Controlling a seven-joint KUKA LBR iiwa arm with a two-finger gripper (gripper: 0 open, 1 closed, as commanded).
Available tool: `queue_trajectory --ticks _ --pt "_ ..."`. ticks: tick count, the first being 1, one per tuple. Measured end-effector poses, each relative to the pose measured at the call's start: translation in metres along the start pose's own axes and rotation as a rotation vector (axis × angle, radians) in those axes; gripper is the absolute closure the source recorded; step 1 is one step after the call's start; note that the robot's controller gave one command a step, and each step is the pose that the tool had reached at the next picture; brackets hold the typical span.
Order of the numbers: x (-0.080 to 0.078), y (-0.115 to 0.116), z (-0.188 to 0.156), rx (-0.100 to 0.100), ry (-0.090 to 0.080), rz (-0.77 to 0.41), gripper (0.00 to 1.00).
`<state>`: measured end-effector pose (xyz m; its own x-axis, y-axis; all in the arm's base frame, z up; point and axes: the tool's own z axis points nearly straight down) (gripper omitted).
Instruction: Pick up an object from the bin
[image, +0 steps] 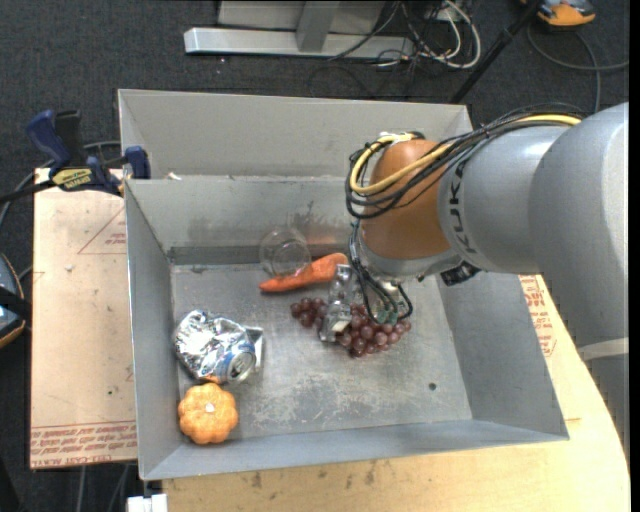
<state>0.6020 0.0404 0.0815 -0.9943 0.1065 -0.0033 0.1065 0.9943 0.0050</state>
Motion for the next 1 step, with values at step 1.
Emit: queue_trajectory --ticks 1 --pt "0.0013 -0.0005 -0.0072 0.003 0.004 -0.001 1.0"
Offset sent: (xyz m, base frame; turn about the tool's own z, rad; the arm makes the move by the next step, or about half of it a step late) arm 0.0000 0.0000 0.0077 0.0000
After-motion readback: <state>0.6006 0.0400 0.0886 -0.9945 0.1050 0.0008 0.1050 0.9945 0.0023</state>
